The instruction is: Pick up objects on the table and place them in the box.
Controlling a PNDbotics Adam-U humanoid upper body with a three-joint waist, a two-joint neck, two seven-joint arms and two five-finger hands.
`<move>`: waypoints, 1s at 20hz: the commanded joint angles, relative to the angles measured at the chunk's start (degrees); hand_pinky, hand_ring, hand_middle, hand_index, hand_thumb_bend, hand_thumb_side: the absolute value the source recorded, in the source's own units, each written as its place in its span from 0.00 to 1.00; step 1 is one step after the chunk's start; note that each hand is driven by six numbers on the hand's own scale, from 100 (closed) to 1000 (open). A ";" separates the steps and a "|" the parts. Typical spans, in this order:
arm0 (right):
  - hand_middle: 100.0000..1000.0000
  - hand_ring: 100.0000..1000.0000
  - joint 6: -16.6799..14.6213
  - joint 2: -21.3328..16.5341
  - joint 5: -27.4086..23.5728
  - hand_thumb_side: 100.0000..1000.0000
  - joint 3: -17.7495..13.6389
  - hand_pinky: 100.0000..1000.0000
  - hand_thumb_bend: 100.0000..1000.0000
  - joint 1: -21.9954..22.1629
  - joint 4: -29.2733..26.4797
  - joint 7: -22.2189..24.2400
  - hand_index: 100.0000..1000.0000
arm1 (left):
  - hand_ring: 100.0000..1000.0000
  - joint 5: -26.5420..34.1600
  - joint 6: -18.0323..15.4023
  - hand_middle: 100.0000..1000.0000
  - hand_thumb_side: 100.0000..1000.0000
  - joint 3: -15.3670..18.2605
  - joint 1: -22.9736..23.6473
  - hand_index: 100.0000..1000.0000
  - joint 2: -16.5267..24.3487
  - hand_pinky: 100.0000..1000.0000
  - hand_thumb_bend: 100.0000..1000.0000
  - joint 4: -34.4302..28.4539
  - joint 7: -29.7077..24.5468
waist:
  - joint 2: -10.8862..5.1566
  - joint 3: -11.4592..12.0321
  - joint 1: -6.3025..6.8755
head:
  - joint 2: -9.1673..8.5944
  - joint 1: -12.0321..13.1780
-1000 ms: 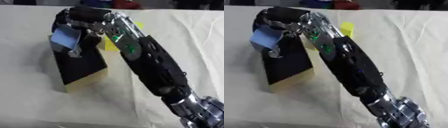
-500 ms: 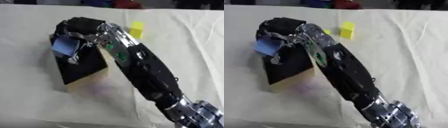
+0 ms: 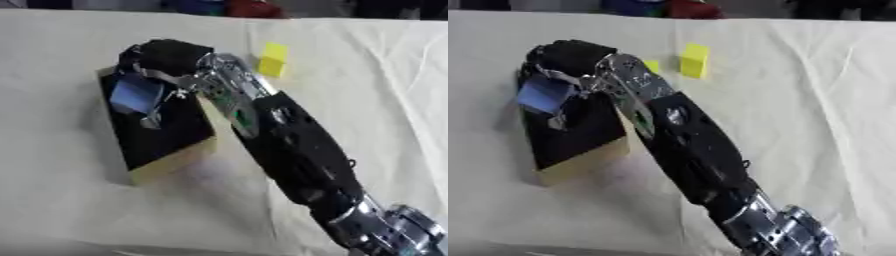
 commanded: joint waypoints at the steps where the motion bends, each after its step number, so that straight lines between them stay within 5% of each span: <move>1: 0.68 0.78 -0.82 -0.36 -0.50 0.32 0.09 0.64 0.00 -0.89 -0.50 1.19 0.74 | 0.61 -0.04 -0.07 0.76 0.65 0.21 -0.38 0.78 0.64 0.56 0.00 -0.95 -0.22 | -0.79 -0.08 0.45 | -0.47 -0.10; 9: 0.76 0.91 -2.61 -0.73 0.86 0.40 0.23 0.78 0.00 -1.19 -0.79 5.56 0.78 | 0.61 -0.07 -0.02 0.76 0.65 0.21 -0.31 0.78 0.63 0.56 0.00 -0.95 -0.26 | -0.80 -0.20 0.43 | -0.34 -0.07; 20: 0.86 1.00 -5.83 -1.24 6.52 0.54 0.00 0.88 0.24 -1.53 -0.57 10.05 0.85 | 0.62 -0.12 -0.05 0.76 0.65 0.28 -0.21 0.78 0.64 0.56 0.00 -0.95 -0.17 | -0.81 -0.31 0.45 | 0.19 -0.83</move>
